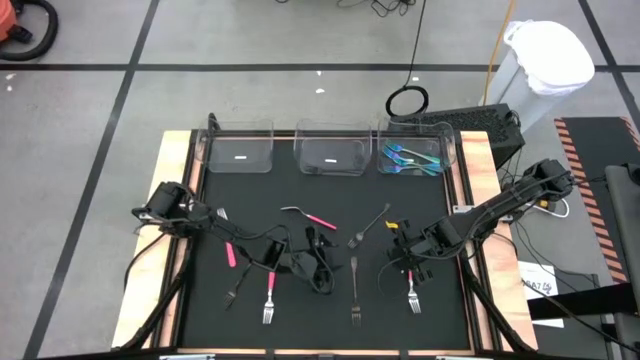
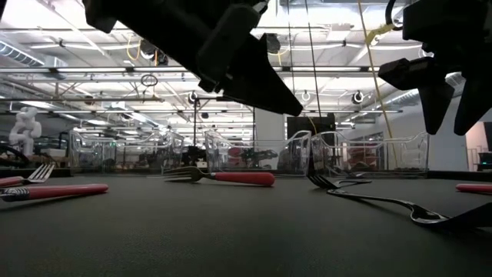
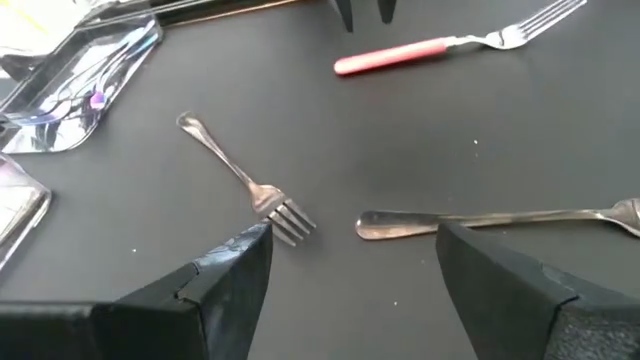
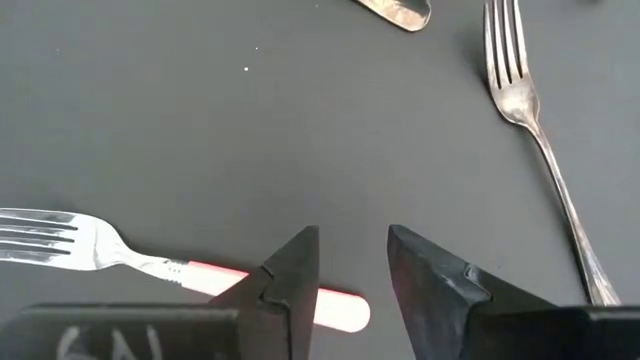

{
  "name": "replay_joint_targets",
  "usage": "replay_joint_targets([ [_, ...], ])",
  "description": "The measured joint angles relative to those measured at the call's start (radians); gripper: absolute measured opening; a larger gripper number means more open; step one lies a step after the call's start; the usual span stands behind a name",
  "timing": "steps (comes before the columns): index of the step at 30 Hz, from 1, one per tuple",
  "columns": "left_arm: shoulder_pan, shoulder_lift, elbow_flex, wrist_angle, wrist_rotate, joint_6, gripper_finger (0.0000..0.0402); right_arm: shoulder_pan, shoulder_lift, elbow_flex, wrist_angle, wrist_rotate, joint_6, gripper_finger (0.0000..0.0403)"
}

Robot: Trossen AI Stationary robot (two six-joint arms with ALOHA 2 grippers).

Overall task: Sort silverware by color (type)
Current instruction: Put the black fork into the middle transparent bin

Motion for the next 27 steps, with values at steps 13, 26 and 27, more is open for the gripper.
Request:
replay_joint_targets([
  [13, 0.006, 0.0, 0.048, -0.008, 0.0, 0.071, 0.0283, 0.0, 0.0, 0.0, 0.0, 0.0, 0.0, 0.0116],
  [26, 0.002, 0.091, 0.171, -0.121, -0.015, 0.185, 0.0283, 0.0, -0.001, 0.0, -0.009, -0.003, 0.026, 0.0116],
  [27, 0.002, 0.108, 0.187, -0.121, -0.015, 0.205, 0.0283, 0.0, -0.001, 0.0, -0.019, -0.003, 0.027, 0.0116],
])
